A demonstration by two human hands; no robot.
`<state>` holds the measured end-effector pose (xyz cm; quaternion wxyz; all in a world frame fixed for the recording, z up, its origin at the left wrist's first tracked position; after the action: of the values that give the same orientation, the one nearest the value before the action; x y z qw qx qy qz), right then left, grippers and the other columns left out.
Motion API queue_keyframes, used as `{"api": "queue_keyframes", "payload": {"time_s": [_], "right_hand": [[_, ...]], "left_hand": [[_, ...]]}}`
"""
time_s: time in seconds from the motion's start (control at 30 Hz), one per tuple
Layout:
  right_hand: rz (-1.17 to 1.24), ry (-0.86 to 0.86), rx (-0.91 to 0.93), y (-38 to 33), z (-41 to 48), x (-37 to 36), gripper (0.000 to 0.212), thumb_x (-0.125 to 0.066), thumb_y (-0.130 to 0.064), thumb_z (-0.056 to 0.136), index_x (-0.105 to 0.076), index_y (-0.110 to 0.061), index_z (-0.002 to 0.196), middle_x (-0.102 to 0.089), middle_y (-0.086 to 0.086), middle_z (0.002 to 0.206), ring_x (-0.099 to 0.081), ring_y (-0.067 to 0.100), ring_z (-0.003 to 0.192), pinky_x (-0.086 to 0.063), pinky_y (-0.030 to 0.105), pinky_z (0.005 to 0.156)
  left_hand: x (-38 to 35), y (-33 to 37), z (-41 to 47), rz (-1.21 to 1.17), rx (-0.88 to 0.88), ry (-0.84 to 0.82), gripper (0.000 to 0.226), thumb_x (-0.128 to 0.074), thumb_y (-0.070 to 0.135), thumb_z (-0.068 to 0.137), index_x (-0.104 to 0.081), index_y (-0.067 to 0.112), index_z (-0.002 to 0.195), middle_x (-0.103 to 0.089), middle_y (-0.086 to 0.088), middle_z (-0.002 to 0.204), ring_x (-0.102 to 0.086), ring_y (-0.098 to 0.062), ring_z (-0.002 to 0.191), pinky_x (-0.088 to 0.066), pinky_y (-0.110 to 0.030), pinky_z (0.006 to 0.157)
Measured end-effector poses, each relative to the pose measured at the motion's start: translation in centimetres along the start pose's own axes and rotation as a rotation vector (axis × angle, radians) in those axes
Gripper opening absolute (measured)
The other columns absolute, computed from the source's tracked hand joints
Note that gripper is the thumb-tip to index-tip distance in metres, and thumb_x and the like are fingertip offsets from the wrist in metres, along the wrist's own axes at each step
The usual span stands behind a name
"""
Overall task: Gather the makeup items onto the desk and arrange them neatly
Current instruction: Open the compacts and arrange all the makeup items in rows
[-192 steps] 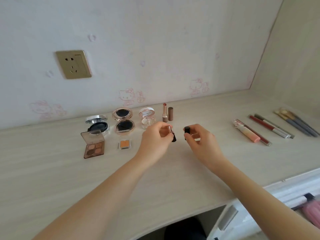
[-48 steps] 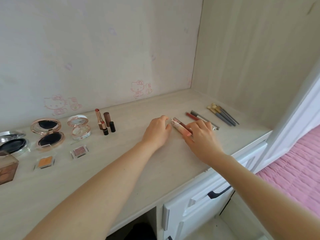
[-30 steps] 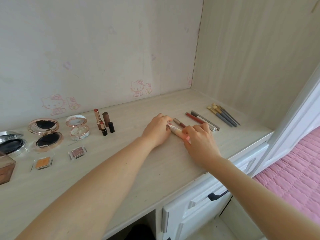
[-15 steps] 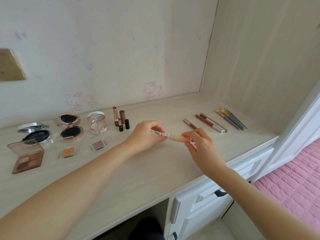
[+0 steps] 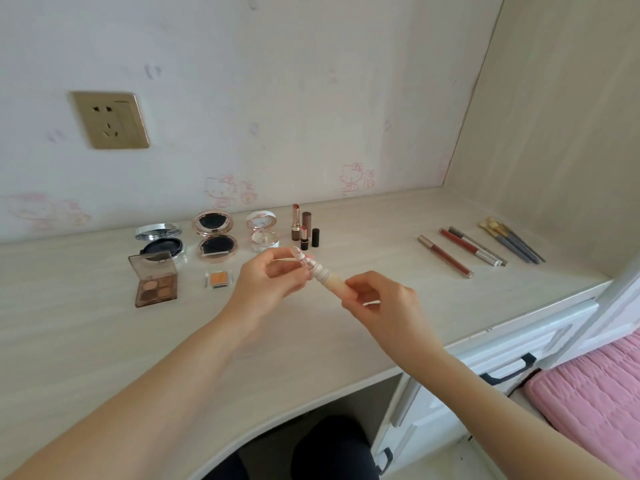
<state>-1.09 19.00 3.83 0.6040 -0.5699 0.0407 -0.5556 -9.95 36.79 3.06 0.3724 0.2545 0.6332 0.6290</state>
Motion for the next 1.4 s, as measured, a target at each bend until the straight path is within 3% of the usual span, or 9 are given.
{"api": "queue_keyframes", "payload": {"time_s": [0.2, 0.3, 0.43, 0.57, 0.8, 1.0, 1.13, 1.4], "right_hand": [[0.165, -0.067, -0.055, -2.9, -0.3, -4.7, 0.009, -0.072, -0.034, 0.081, -0.07, -0.031, 0.09, -0.069, -0.024, 0.082, -0.062, -0.006, 0.081, -0.047, 0.009, 0.067], [0.239, -0.074, -0.099, -4.3, -0.4, -6.7, 0.016, -0.07, -0.048, 0.08, -0.07, -0.033, 0.086, -0.068, -0.028, 0.082, -0.062, -0.009, 0.083, -0.049, 0.01, 0.068], [0.345, -0.09, -0.136, -5.6, -0.7, -9.1, 0.03, -0.068, -0.06, 0.076, -0.071, -0.031, 0.083, -0.07, -0.024, 0.081, -0.065, -0.008, 0.081, -0.045, 0.006, 0.066], [0.376, -0.101, -0.159, -6.0, -0.7, -10.4, 0.026, -0.07, -0.054, 0.077, -0.067, -0.03, 0.087, -0.072, -0.019, 0.077, -0.066, -0.006, 0.079, -0.043, 0.006, 0.062], [0.305, -0.132, -0.073, -6.0, 0.0, -11.1, 0.018, -0.069, -0.048, 0.078, -0.066, -0.032, 0.086, -0.068, -0.019, 0.082, -0.061, -0.004, 0.078, -0.042, 0.006, 0.065], [0.492, -0.132, -0.104, -6.0, 2.0, -10.9, 0.017, -0.072, -0.036, 0.08, -0.065, -0.033, 0.096, -0.068, -0.013, 0.086, -0.063, 0.004, 0.078, -0.048, 0.014, 0.067], [0.55, -0.147, -0.05, -6.1, 2.1, -11.7, 0.016, -0.075, -0.027, 0.079, -0.066, -0.022, 0.091, -0.067, -0.007, 0.082, -0.061, 0.002, 0.076, -0.045, 0.009, 0.063], [0.649, -0.137, -0.1, -5.6, 1.8, -12.2, 0.019, -0.077, -0.025, 0.077, -0.062, -0.013, 0.08, -0.063, 0.001, 0.076, -0.06, 0.01, 0.073, -0.05, 0.022, 0.067]], "left_hand": [[4.3, 0.2, -2.6, -0.315, 0.114, 0.111, 0.023, -0.067, -0.001, 0.084, -0.063, -0.002, 0.106, -0.073, -0.016, 0.1, -0.071, -0.025, 0.092, -0.058, -0.029, 0.08], [5.7, -0.1, -3.7, -0.358, 0.161, 0.163, 0.018, -0.066, 0.0, 0.084, -0.064, -0.001, 0.102, -0.072, -0.016, 0.098, -0.071, -0.024, 0.087, -0.059, -0.03, 0.077], [6.6, -0.5, -5.0, -0.332, 0.185, 0.085, 0.017, -0.064, 0.006, 0.087, -0.067, 0.0, 0.102, -0.072, -0.019, 0.1, -0.071, -0.024, 0.09, -0.057, -0.029, 0.076], [7.2, -0.2, -5.4, -0.254, 0.145, 0.067, 0.022, -0.064, 0.006, 0.087, -0.065, 0.002, 0.109, -0.072, -0.017, 0.102, -0.07, -0.027, 0.096, -0.057, -0.028, 0.079], [8.5, 0.5, -5.6, -0.097, 0.024, 0.052, 0.025, -0.066, 0.007, 0.087, -0.067, 0.014, 0.111, -0.071, -0.016, 0.087, -0.069, -0.022, 0.083, -0.056, -0.026, 0.074], [8.4, 0.0, -6.2, 0.135, -0.116, 0.066, 0.023, -0.067, 0.014, 0.088, -0.072, 0.028, 0.106, -0.07, -0.004, 0.076, -0.068, -0.019, 0.083, -0.057, -0.032, 0.084], [8.3, -0.1, -6.5, 0.202, -0.13, 0.098, 0.037, -0.073, 0.035, 0.076, -0.065, 0.027, 0.112, -0.075, 0.004, 0.091, -0.072, -0.013, 0.085, -0.055, -0.021, 0.078], [7.9, -0.5, -6.5, 0.424, -0.186, 0.182, 0.025, -0.086, 0.02, 0.068, -0.068, 0.019, 0.085, -0.072, 0.008, 0.081, -0.069, -0.009, 0.078, -0.056, -0.021, 0.068]]}}
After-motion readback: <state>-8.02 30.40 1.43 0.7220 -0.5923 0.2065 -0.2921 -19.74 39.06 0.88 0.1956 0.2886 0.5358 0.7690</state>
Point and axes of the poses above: each hand's wrist, its own z-axis towards the middle knuckle, its own x-axis out of the back of the hand, y = z × x, the point moved 2 cm from there along z, towards the middle knuckle
